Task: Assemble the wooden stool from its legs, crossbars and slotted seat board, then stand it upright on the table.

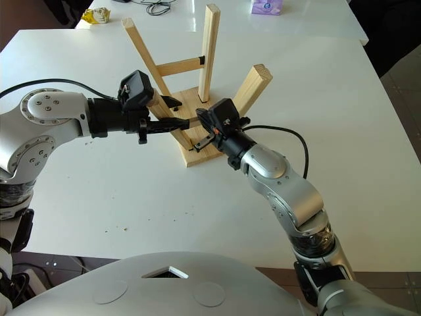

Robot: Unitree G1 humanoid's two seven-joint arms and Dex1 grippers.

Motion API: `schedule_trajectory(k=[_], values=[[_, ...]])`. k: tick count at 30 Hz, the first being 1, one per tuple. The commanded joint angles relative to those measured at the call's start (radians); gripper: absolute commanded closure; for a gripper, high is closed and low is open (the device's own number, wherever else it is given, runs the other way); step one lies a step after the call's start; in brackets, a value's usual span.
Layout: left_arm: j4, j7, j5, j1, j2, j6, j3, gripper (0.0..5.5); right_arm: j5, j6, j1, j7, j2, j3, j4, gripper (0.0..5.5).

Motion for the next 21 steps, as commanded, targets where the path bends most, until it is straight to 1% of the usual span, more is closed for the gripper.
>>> schedule_trajectory(k=[1, 4, 6, 8, 9, 11, 12, 13, 15, 18, 21], values=[[0.039, -0.018, 0.018, 0.068, 0.007, 0.096, -0.088, 3.46, 0.060, 0.024, -0.097, 0.010, 0.057, -0.096, -0.062, 5.50], [0.047, -0.028, 0.022, 0.069, 0.014, 0.091, -0.091, 3.46, 0.179, 0.043, -0.226, -0.014, 0.120, -0.248, -0.093, 5.50], [0.055, -0.035, 0.025, 0.066, 0.021, 0.089, -0.090, 3.46, 0.286, 0.047, -0.355, -0.045, 0.110, -0.407, -0.079, 5.50], [0.065, -0.045, 0.028, 0.063, 0.033, 0.086, -0.088, 3.46, 0.342, 0.040, -0.461, -0.059, 0.029, -0.574, -0.025, 5.50], [0.068, -0.049, 0.028, 0.062, 0.038, 0.085, -0.088, 3.46, 0.336, 0.041, -0.486, -0.052, -0.028, -0.637, 0.007, 5.50], [0.068, -0.051, 0.027, 0.068, 0.046, 0.086, -0.084, 3.46, 0.258, 0.025, -0.456, 0.007, -0.180, -0.719, 0.089, 5.50], [0.066, -0.050, 0.024, 0.073, 0.048, 0.089, -0.080, 3.46, 0.208, 0.004, -0.394, 0.051, -0.248, -0.741, 0.131, 5.50], [0.062, -0.049, 0.022, 0.077, 0.049, 0.092, -0.077, 3.46, 0.171, -0.020, -0.334, 0.087, -0.291, -0.756, 0.164, 5.50], [0.057, -0.052, 0.017, 0.084, 0.050, 0.095, -0.076, 3.46, 0.079, -0.097, -0.222, 0.128, -0.334, -0.758, 0.236, 5.50], [0.050, -0.064, 0.011, 0.085, 0.060, 0.094, -0.081, 3.46, -0.041, -0.182, -0.161, 0.095, -0.317, -0.709, 0.332, 5.50], [0.054, -0.098, 0.010, 0.082, 0.081, 0.080, -0.089, 3.46, -0.053, -0.195, -0.118, 0.079, -0.198, -0.601, 0.320, 5.50]])
